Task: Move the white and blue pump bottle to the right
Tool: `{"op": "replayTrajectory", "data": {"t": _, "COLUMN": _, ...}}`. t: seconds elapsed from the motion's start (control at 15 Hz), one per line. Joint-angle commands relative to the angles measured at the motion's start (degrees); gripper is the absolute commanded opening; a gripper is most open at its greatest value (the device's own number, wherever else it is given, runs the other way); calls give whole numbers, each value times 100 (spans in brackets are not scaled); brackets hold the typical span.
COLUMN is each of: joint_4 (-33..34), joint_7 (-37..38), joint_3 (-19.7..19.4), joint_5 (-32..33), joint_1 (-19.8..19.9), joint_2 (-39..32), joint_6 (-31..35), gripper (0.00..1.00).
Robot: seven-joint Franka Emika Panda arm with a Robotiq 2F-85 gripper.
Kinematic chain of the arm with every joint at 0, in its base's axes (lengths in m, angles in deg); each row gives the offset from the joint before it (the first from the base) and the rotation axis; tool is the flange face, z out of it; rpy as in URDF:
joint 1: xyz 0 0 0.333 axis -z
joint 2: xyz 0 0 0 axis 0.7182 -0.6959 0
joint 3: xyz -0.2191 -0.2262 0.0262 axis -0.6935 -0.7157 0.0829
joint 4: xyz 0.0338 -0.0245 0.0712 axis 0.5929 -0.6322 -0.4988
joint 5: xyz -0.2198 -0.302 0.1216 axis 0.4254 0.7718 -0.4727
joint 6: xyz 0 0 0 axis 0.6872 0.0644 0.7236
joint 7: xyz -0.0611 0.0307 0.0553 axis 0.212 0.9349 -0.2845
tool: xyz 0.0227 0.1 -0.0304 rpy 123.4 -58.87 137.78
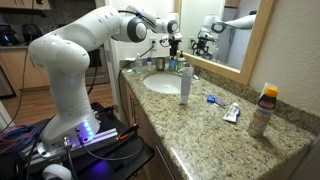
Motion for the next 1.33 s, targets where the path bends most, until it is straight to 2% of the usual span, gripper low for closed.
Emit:
{"op": "replayTrajectory", "data": {"t": 0.0, "joint_4": 48, "joint_7": -187, "joint_3": 204, "joint_5": -205, "joint_1": 83, "joint_2": 69, "joint_6": 24, "gripper": 100}}
{"op": "replayTrajectory", "data": {"t": 0.27, "joint_4": 137, "joint_7": -170, "joint_3": 252, "joint_5": -316, "joint_1": 119, "joint_2": 106, "joint_6": -98, "gripper": 100}}
{"op": "replayTrajectory", "data": {"t": 0.33, "joint_4": 146, "joint_7": -134, "joint_3": 221, "joint_5": -298, "joint_1": 116, "joint_2": 104, "joint_6": -109, "gripper": 75}}
{"op": "replayTrajectory", "data": {"t": 0.47, "joint_4": 140, "joint_7": -157, "joint_3": 216, "joint_5": -284, "joint_1": 128, "joint_2": 98, "joint_6": -108, "gripper": 66}}
{"op": "replayTrajectory", "data": {"t": 1.0, "joint_4": 118, "joint_7": -170, "joint_3": 204, "joint_5": -260, "joint_1": 140, "joint_2": 142, "joint_6": -184, "gripper": 9}}
{"op": "replayTrajectory", "data": {"t": 1.27, "joint_4": 84, "joint_7": -337, "joint_3": 211, "joint_5": -224, "joint_1": 144, "joint_2": 441, "joint_6": -709, "gripper": 8}}
